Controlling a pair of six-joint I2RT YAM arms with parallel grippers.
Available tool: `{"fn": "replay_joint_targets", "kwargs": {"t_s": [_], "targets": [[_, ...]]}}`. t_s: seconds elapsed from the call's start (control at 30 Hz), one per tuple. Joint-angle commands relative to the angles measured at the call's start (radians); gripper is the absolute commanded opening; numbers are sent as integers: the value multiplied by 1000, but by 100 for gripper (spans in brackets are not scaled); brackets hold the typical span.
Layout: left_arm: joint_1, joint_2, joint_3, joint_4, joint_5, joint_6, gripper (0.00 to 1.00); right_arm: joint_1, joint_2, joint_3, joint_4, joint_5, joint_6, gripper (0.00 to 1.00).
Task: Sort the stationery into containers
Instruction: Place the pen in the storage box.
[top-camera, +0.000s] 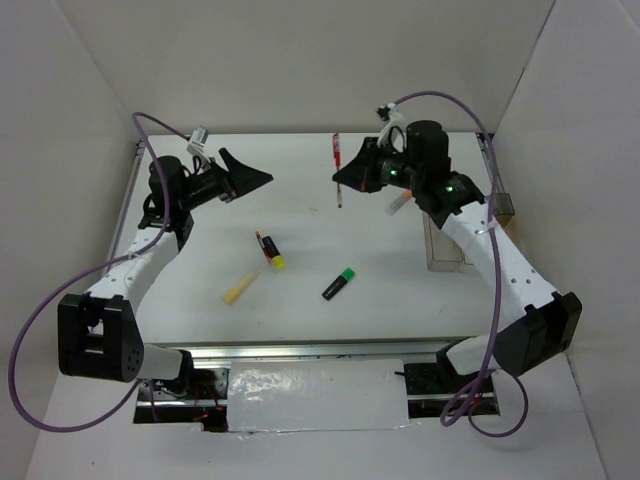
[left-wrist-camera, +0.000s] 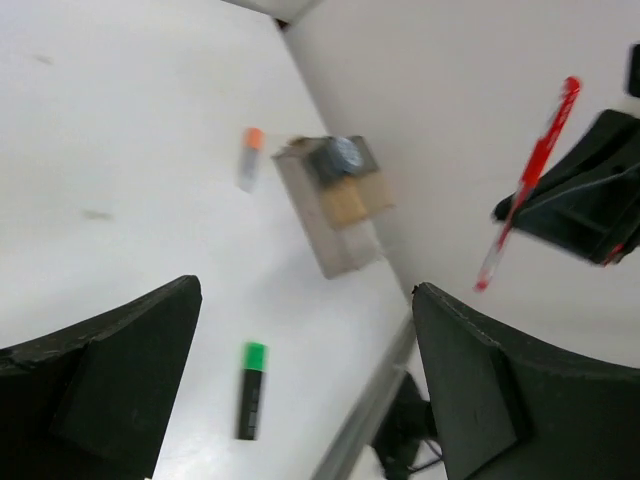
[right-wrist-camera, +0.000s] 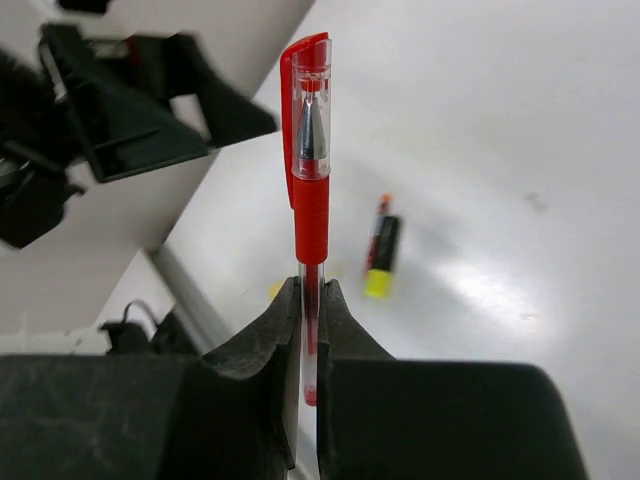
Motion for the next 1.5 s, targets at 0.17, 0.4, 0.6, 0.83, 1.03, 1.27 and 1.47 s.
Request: {"fn": "replay_joint_targets", "kwargs": {"t_s": [0.17, 0.4, 0.6, 0.83, 1.03, 1.27, 1.47], "targets": [[64, -19, 93, -358, -87, 336, 99, -280, -23, 28, -144, 19, -196, 0], [19, 12, 154, -586, -147, 521, 99, -395, -26, 23, -276, 191, -358, 0], [9, 33, 174, -642, -214, 534, 99, -484, 11, -15, -339, 271, -401, 0], [-3, 58, 174, -643, -222, 536, 99, -522, 157, 31, -441, 341, -435, 0], [-11, 87, 172, -665, -271, 549, 99, -559, 256, -33, -438, 415, -455, 0], [-17, 112, 160, -665, -334, 551, 99, -596, 312, -78, -417, 475, -495, 0], [-38, 151, 186, -703, -524, 545, 99, -599, 380, -70, -428, 487, -497, 1]]}}
